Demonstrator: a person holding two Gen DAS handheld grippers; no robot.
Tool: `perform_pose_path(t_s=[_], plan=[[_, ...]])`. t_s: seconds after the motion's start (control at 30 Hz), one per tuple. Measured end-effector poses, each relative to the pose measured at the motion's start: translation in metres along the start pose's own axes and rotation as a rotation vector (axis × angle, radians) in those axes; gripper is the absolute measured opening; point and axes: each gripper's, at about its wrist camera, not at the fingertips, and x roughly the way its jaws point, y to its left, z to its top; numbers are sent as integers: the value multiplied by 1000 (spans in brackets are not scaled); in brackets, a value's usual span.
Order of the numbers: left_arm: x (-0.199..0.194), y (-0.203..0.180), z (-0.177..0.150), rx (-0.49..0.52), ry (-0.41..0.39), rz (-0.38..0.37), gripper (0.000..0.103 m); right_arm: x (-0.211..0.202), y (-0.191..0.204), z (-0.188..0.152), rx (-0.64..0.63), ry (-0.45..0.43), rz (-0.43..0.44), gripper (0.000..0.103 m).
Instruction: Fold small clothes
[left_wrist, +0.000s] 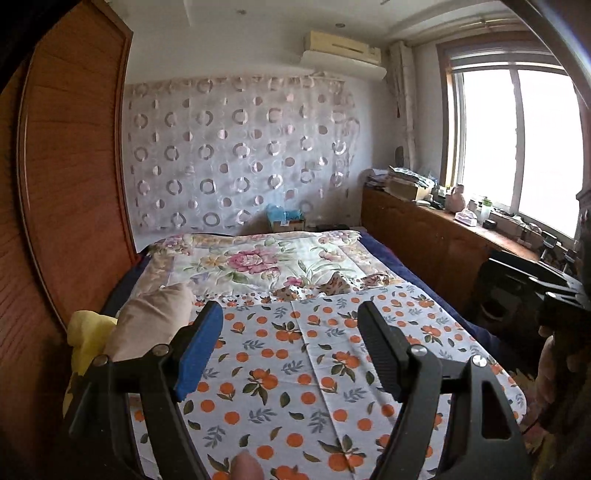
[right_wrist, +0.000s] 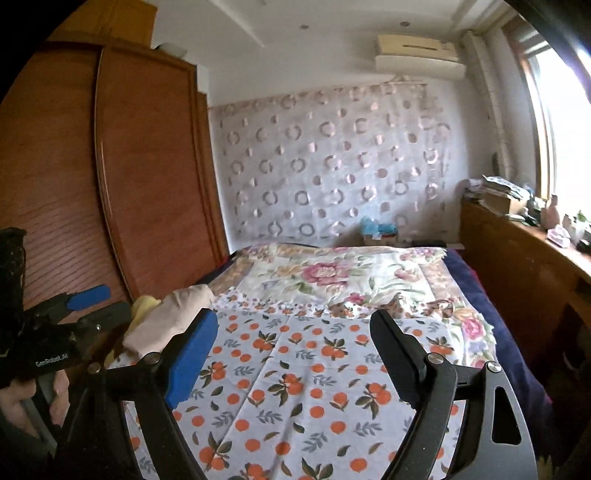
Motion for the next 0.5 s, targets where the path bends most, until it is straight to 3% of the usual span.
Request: perform_pose_path(t_s=[0.5], plan=[[1, -8, -5, 6, 3, 37, 76, -12, 5, -9, 26, 5, -20, 86]])
